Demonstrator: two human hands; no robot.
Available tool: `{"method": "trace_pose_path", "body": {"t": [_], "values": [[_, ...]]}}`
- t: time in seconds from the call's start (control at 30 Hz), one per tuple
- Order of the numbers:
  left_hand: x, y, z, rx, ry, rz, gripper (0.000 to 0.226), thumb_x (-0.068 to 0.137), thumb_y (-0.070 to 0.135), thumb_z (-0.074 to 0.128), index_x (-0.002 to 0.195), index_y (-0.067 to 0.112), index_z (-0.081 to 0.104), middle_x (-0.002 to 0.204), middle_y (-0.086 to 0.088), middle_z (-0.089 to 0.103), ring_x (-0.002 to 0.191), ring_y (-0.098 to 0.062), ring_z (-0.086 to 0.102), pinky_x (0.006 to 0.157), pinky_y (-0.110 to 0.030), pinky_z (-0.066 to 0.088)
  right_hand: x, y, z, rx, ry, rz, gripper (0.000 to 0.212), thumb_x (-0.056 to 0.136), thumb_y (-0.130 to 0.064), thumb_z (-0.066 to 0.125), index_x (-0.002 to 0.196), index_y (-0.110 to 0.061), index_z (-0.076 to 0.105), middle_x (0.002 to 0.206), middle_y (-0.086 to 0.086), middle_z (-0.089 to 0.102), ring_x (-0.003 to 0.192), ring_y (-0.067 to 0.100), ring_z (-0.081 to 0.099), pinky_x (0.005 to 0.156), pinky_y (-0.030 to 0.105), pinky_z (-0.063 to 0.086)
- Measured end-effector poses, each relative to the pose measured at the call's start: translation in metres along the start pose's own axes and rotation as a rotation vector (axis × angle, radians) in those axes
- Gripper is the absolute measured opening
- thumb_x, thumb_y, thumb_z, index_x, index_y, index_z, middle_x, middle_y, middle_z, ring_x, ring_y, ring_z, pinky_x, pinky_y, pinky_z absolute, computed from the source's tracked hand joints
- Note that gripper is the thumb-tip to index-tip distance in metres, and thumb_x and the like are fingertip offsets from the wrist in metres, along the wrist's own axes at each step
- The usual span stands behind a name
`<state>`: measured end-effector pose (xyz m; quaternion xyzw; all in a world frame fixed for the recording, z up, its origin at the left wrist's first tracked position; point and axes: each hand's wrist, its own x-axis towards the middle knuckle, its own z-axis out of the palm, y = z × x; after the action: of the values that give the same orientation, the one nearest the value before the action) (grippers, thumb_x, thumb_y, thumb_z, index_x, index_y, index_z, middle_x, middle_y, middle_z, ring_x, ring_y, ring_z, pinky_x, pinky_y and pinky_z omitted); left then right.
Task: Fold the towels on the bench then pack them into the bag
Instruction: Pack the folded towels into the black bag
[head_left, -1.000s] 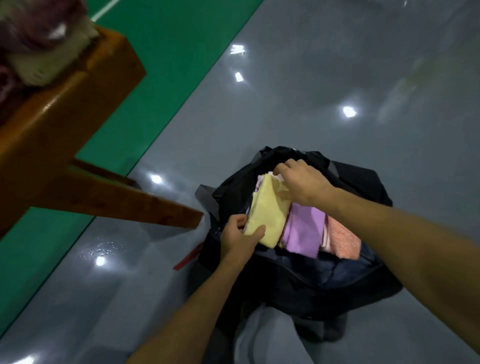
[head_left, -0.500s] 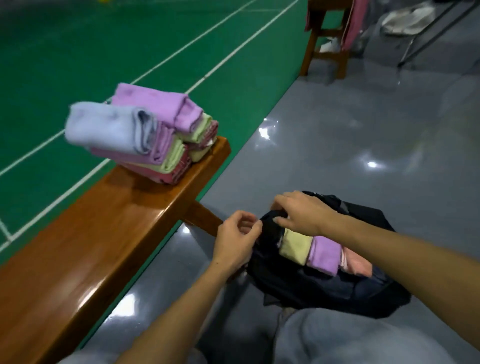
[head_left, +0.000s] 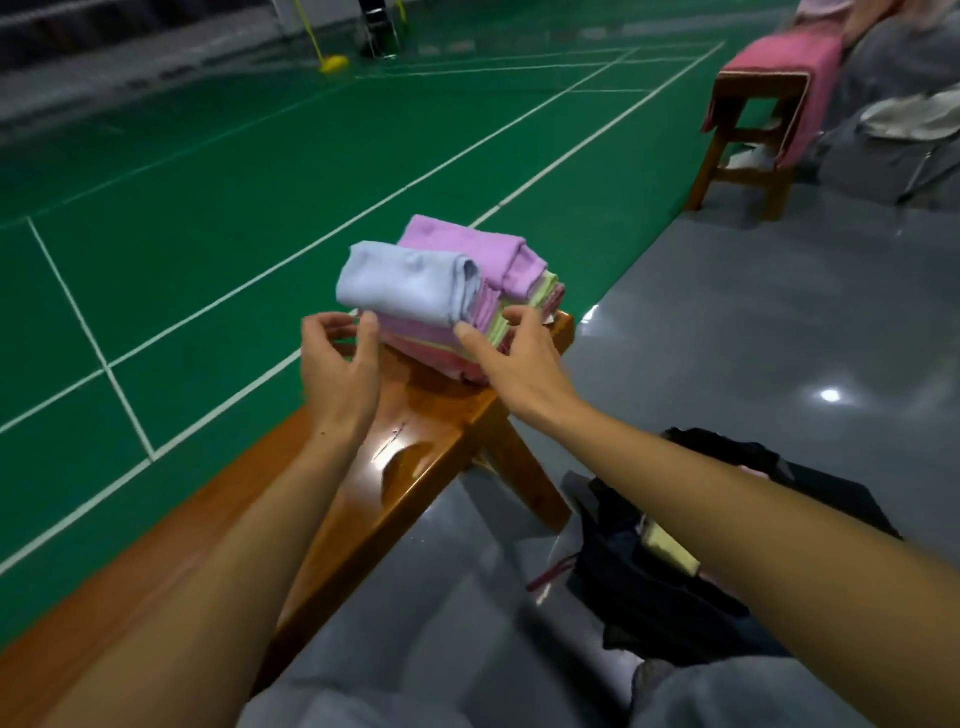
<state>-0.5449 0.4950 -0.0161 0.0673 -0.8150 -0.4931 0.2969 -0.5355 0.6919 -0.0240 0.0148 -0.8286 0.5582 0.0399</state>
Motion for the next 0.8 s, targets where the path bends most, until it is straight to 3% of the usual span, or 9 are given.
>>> {"method": "trace_pose_path", "body": {"t": [0.07, 0.17, 0.3, 0.37, 0.43, 0.53, 0.63, 0.8], "values": [[0.027, -0.016, -0.001, 0.037, 0.014, -0.057, 0.044, 0.101, 0.048, 0.060, 0.122, 0.011, 0.051, 0.120, -0.009, 0.058, 0.096, -0.009, 0.057, 0.082, -0.015, 0.047, 0.011, -0.010, 0.019, 0.084, 0.066, 0.097, 0.080, 0.087, -0.076, 0.061, 0.139, -0.022, 0.035, 0.138, 0.006, 0.044, 0.124, 0.027, 0.051, 0.104, 0.046, 0.048], [0.055, -0.038, 0.006, 0.079, -0.068, -0.081, 0.066, 0.095, 0.066, 0.055, 0.135, 0.015, 0.046, 0.132, -0.008, 0.053, 0.116, -0.020, 0.055, 0.100, -0.037, 0.049, 0.024, -0.019, 0.036, 0.197, 0.129, 0.199, 0.086, 0.086, -0.075, 0.064, 0.142, -0.020, 0.030, 0.149, 0.012, 0.035, 0.130, 0.034, 0.047, 0.107, 0.046, 0.042], [0.073, -0.061, 0.025, -0.042, -0.214, -0.124, 0.074, 0.093, 0.070, 0.057, 0.146, 0.020, 0.041, 0.141, -0.002, 0.053, 0.118, -0.006, 0.056, 0.097, -0.017, 0.046, 0.040, -0.015, 0.049, 0.262, 0.161, 0.284, 0.090, 0.084, -0.076, 0.065, 0.143, -0.021, 0.027, 0.155, 0.012, 0.029, 0.135, 0.035, 0.042, 0.107, 0.044, 0.038], [0.075, -0.071, 0.032, -0.154, -0.251, -0.198, 0.076, 0.086, 0.079, 0.059, 0.141, 0.028, 0.046, 0.140, -0.001, 0.058, 0.125, -0.013, 0.059, 0.109, -0.038, 0.050, 0.046, -0.013, 0.052, 0.269, 0.161, 0.323, 0.095, 0.083, -0.077, 0.065, 0.147, -0.020, 0.023, 0.162, 0.012, 0.023, 0.141, 0.036, 0.038, 0.110, 0.047, 0.037], [0.073, -0.074, 0.037, -0.326, -0.290, -0.256, 0.068, 0.087, 0.075, 0.063, 0.138, 0.031, 0.050, 0.138, -0.003, 0.063, 0.125, -0.023, 0.065, 0.106, -0.055, 0.052, 0.052, -0.012, 0.055, 0.277, 0.160, 0.358, 0.095, 0.082, -0.078, 0.065, 0.146, -0.021, 0.023, 0.163, 0.011, 0.022, 0.142, 0.035, 0.036, 0.105, 0.044, 0.036], [0.074, -0.075, 0.045, -0.483, -0.323, -0.293, 0.063, 0.094, 0.067, 0.063, 0.145, 0.033, 0.051, 0.141, -0.007, 0.065, 0.126, -0.032, 0.066, 0.103, -0.059, 0.053, 0.058, -0.013, 0.058, 0.297, 0.161, 0.400, 0.091, 0.083, -0.078, 0.064, 0.144, -0.023, 0.024, 0.160, 0.010, 0.024, 0.140, 0.035, 0.036, 0.098, 0.040, 0.034], [0.074, -0.073, 0.050, -0.540, -0.347, -0.407, 0.078, 0.085, 0.080, 0.061, 0.146, 0.032, 0.055, 0.137, -0.015, 0.067, 0.122, -0.036, 0.067, 0.102, -0.060, 0.054, 0.060, -0.014, 0.058, 0.284, 0.167, 0.422, 0.086, 0.084, -0.076, 0.065, 0.140, -0.024, 0.025, 0.156, 0.011, 0.027, 0.136, 0.035, 0.039, 0.098, 0.041, 0.036], [0.078, -0.074, 0.054, -0.530, -0.431, -0.558, 0.088, 0.088, 0.088, 0.039, 0.143, 0.024, 0.061, 0.117, -0.015, 0.077, 0.106, -0.032, 0.075, 0.097, -0.052, 0.059, 0.063, -0.011, 0.058, 0.268, 0.167, 0.455, 0.087, 0.082, -0.076, 0.067, 0.139, -0.024, 0.026, 0.148, 0.012, 0.031, 0.128, 0.035, 0.042, 0.102, 0.045, 0.041]]}}
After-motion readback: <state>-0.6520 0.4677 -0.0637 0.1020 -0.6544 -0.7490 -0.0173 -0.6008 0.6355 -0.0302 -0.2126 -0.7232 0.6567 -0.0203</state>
